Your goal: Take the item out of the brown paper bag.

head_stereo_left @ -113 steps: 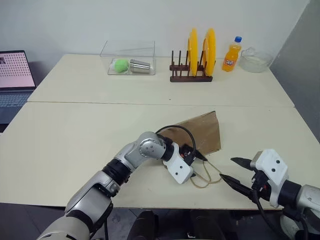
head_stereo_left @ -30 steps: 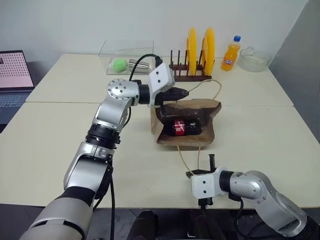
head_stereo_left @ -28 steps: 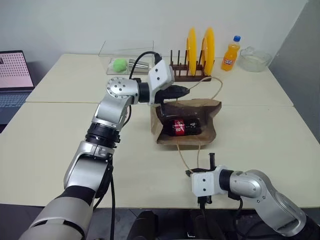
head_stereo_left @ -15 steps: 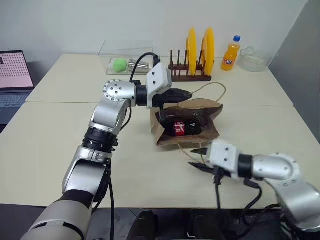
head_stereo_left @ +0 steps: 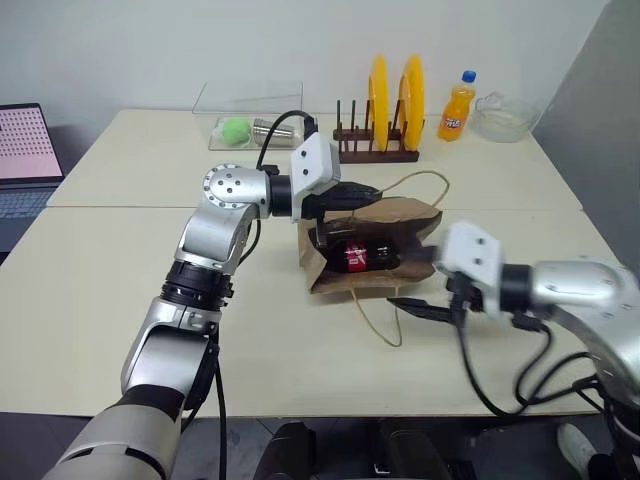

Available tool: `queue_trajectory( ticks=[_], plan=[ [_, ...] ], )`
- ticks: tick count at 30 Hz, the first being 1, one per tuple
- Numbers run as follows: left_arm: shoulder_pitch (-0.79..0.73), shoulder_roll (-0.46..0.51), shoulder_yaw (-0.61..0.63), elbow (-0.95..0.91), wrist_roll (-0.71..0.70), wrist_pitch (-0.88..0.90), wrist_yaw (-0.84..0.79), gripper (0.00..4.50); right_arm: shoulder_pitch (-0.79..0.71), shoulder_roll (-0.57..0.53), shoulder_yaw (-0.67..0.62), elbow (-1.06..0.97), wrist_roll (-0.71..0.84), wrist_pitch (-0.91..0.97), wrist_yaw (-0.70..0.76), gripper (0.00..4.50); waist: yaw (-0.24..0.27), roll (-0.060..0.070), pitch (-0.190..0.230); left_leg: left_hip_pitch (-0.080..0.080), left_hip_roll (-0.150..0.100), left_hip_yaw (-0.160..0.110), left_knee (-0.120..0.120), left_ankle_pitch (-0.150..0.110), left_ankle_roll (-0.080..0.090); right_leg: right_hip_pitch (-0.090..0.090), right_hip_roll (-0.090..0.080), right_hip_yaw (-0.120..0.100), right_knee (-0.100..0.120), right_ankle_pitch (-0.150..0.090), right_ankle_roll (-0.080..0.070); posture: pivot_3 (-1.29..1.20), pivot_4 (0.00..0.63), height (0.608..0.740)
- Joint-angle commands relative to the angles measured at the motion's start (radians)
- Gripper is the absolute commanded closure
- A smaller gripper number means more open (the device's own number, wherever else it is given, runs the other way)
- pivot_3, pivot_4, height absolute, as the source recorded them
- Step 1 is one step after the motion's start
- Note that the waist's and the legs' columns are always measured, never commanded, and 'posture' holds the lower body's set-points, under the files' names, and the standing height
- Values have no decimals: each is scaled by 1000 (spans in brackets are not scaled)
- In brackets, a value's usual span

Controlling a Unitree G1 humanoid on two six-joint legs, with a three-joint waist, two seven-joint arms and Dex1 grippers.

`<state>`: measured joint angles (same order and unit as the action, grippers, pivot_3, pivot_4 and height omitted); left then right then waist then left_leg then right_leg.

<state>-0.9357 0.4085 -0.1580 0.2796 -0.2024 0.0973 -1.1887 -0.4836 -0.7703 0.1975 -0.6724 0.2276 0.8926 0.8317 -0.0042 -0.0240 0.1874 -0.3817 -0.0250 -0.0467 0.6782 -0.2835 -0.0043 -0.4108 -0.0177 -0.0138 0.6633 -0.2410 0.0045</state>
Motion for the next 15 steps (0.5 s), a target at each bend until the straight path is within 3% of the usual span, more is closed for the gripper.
queue_trajectory(
  ticks=[1, 7, 15],
  plan=[
    [-17, 4, 24, -33, -21, -7, 11, 4500, -77, 17, 125, 134, -167, -159, -81, 36, 0, 0, 0, 0, 0, 0, 0, 0, 0, -1, 0, 0, 0, 0, 0, 0, 150, 740],
    [-16, 6, 28, -41, -22, -4, 14, 4500, -239, 137, 247, 363, -302, -234, -119, 36, -3, 0, 0, -2, 0, 1, 0, 1, -3, -3, 0, 1, 1, 3, -5, 0, 150, 740],
    [-14, 4, 28, -45, -22, -7, 19, 4500, -289, 144, 337, 472, -399, -291, -40, 36, 1, 0, 0, -3, -1, 1, 0, 0, -1, -4, -1, 1, 1, 3, -6, 0, 150, 740]
  ],
)
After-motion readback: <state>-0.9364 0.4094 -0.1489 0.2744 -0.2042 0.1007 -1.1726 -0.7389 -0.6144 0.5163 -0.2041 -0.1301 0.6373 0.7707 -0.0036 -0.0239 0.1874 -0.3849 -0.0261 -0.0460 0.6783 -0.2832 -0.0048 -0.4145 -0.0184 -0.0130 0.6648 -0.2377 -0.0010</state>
